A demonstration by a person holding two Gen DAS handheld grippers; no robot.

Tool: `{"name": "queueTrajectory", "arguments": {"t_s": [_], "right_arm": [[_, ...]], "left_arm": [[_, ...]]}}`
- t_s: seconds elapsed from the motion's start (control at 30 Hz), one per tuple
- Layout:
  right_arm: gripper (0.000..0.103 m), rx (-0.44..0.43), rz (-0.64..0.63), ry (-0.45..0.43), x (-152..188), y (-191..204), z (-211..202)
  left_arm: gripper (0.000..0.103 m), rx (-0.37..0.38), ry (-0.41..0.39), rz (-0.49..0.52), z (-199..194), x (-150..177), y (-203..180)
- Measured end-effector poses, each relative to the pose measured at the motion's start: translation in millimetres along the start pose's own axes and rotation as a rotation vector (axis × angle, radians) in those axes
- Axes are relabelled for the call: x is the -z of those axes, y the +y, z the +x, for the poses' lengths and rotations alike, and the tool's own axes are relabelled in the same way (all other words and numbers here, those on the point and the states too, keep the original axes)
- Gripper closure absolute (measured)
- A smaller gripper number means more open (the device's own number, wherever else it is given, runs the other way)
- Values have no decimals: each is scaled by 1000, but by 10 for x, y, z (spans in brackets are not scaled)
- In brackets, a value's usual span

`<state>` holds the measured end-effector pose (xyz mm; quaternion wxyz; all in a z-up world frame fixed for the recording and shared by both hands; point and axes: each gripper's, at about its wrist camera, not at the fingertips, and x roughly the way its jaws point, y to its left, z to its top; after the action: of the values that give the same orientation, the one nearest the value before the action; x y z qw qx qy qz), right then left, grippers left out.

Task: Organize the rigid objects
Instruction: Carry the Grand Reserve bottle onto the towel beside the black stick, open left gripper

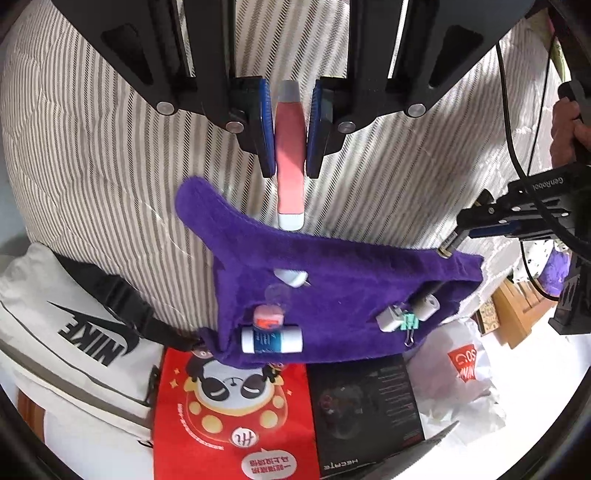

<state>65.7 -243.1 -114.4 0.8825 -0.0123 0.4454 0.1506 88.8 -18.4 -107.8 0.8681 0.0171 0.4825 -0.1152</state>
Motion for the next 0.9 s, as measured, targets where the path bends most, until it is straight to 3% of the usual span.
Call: {"name": "queueTrajectory", "arguments": {"t_s": [0.5, 0.9], "right_arm": [[86, -32, -39, -31, -303, 183, -12], [86, -36, -29, -51, -529, 172, 51]], "left_arm": [[81, 8, -39, -19, -158, -339, 207], [81, 35, -27, -17, 27, -710, 317]]}}
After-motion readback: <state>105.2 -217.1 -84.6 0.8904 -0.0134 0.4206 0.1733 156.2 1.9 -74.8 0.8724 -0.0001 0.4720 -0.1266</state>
